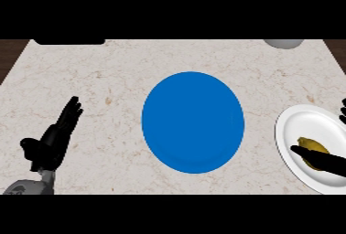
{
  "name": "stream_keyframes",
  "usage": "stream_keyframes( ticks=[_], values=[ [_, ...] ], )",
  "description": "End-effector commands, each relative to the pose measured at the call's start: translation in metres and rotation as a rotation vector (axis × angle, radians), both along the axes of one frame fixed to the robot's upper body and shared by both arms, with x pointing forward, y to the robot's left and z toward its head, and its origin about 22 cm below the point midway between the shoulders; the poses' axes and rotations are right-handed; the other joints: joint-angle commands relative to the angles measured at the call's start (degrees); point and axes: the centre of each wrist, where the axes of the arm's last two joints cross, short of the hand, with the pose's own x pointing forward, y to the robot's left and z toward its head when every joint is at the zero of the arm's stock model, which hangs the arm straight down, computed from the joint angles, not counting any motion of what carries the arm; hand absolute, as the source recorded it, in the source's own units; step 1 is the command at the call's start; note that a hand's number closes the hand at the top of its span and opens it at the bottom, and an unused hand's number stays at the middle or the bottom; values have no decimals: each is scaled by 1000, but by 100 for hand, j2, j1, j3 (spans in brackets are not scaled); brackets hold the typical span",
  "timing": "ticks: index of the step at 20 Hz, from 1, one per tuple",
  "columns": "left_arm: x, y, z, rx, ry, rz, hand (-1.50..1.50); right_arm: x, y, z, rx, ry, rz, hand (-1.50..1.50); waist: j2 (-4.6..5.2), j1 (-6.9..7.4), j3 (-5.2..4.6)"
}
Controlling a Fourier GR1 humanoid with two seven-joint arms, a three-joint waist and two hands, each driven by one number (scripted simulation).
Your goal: Pick the lemon from the plate and place it in the plate
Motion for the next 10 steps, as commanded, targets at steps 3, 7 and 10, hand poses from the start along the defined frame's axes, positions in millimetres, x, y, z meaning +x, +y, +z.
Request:
stream_keyframes(
  ticks=[3,7,10],
  values=[
    [-13,6,-12,0,12,-2,0,-9,-25,34,-159,293,49,-150,4,41,-2],
    [5,7,-10,-7,-1,5,0,-8,-26,54,-253,489,131,-150,24,17,-7],
    [17,4,-8,6,0,-3,0,-11,-16,60,-217,559,165,-150,16,-1,1]
  ],
)
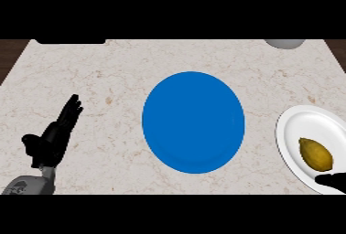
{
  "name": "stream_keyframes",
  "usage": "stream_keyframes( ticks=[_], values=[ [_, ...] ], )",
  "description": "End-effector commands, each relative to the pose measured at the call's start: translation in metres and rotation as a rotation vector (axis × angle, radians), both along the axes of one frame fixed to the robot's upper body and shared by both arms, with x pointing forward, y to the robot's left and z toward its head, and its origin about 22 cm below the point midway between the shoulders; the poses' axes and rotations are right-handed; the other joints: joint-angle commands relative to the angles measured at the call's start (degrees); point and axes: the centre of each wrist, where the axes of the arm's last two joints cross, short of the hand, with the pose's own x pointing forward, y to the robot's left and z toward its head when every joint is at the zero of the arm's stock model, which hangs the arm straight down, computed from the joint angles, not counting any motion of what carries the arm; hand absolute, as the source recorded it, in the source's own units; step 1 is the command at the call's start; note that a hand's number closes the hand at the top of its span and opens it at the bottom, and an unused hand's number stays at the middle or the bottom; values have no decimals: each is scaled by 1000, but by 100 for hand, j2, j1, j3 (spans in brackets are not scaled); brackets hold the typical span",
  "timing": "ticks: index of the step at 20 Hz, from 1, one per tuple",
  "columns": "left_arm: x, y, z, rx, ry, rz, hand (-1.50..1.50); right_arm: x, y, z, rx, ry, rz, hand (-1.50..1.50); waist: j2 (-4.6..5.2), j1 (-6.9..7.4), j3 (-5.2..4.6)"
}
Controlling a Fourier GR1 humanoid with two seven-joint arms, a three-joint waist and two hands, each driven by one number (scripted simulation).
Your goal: Pick the lemon from the plate and place it in the plate
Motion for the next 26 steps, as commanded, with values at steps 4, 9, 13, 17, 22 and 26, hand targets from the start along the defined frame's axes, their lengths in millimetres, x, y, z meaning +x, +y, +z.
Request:
stream_keyframes(
  ticks=[4,9,13,17,22,26],
  values=[
    [9,-11,-2,-7,4,-28,0,27,-11,4,-9,205,4,-150,17,71,8],
    [-19,13,0,-11,15,-15,0,26,-18,14,-55,292,-9,-150,0,83,9],
    [-13,-8,-5,-10,-9,-13,0,32,-13,-3,-114,392,1,-150,3,93,9],
    [-5,3,-14,2,1,-5,0,31,-19,-20,-90,411,41,-150,1,40,9],
    [1,12,-9,-13,-4,0,0,44,-17,-48,-74,402,41,-150,4,48,10],
    [-10,9,-5,-9,0,-1,0,34,-37,-52,-134,461,43,-150,-3,44,11]
  ],
)
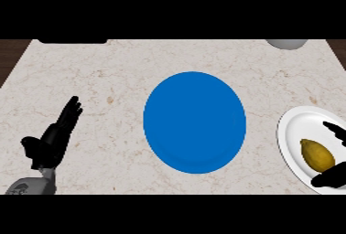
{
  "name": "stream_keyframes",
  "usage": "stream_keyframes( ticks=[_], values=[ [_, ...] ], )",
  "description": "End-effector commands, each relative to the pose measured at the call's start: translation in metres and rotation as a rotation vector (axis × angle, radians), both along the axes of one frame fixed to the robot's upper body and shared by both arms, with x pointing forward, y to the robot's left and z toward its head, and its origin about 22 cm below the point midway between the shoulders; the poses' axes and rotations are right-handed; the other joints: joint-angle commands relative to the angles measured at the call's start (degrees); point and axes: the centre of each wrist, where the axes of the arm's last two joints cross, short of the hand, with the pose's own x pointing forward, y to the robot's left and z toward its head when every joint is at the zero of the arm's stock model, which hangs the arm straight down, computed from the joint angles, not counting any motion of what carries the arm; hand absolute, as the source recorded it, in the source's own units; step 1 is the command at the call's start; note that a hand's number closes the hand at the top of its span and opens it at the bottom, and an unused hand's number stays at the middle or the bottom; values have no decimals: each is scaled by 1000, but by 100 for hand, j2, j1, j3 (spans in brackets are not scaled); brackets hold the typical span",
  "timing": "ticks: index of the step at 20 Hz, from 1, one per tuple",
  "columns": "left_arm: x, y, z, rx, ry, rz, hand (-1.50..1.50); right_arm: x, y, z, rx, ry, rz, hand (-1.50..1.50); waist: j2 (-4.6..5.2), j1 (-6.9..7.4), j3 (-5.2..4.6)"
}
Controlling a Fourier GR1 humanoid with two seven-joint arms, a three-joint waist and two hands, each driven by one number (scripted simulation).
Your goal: Pick the lemon from the plate and place it in the plate
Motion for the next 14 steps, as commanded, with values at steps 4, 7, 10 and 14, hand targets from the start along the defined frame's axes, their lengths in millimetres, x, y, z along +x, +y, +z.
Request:
stream_keyframes(
  ticks=[4,7,10,14],
  values=[
    [4,-2,6,-17,-6,-12,0,0,-7,-32,-67,49,-4,-150,-1,-5,0],
    [0,7,2,5,12,-11,0,-4,-1,-37,-41,41,-10,-150,-4,-16,-1],
    [-8,16,0,14,2,0,0,8,5,-46,38,50,83,150,0,9,0],
    [-1,-4,-9,6,11,19,0,13,6,-56,52,27,101,150,6,-2,-1]
  ],
)
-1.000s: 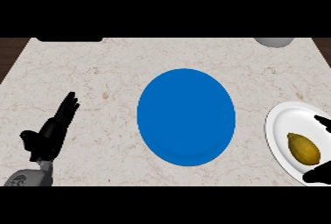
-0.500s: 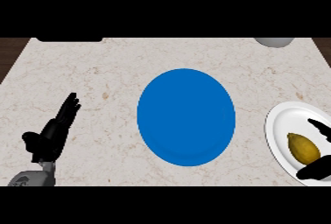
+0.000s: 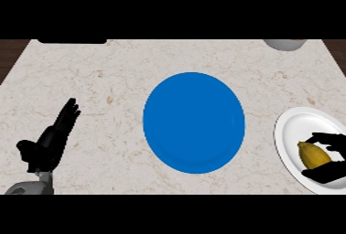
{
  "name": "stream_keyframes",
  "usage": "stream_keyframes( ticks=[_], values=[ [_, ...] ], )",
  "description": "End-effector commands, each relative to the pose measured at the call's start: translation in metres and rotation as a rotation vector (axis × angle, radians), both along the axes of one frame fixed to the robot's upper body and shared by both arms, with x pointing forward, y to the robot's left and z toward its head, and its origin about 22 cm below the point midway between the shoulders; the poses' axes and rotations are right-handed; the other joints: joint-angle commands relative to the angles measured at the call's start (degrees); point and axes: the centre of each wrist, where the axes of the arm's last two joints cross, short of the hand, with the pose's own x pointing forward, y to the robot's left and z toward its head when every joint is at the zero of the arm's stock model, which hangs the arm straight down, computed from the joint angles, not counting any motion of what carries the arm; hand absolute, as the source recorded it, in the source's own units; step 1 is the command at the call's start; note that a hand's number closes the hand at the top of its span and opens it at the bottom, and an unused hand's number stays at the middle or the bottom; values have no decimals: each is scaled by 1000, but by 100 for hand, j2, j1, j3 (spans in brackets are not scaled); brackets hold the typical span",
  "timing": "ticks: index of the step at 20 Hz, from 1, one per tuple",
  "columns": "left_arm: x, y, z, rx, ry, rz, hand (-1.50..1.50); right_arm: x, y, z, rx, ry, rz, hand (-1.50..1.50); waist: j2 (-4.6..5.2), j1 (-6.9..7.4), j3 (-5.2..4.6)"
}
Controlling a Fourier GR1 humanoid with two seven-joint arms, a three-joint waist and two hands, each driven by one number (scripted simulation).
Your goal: Pick the lemon from the plate and place it in the plate
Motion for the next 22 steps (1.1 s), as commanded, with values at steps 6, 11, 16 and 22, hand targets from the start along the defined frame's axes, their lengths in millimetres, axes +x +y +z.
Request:
stream_keyframes(
  ticks=[6,11,16,22],
  values=[
    [3,-5,-6,-2,-11,22,0,-18,31,-27,4,-109,23,150,28,-40,65],
    [-16,13,-4,8,19,62,0,-101,54,-21,-176,-280,-85,150,-80,-406,54],
    [-10,8,-1,-9,11,53,0,-143,83,13,-338,-487,-75,150,-51,-364,48],
    [-8,6,-7,3,0,19,0,-183,126,52,-367,-637,-83,150,5,-180,55]
  ],
)
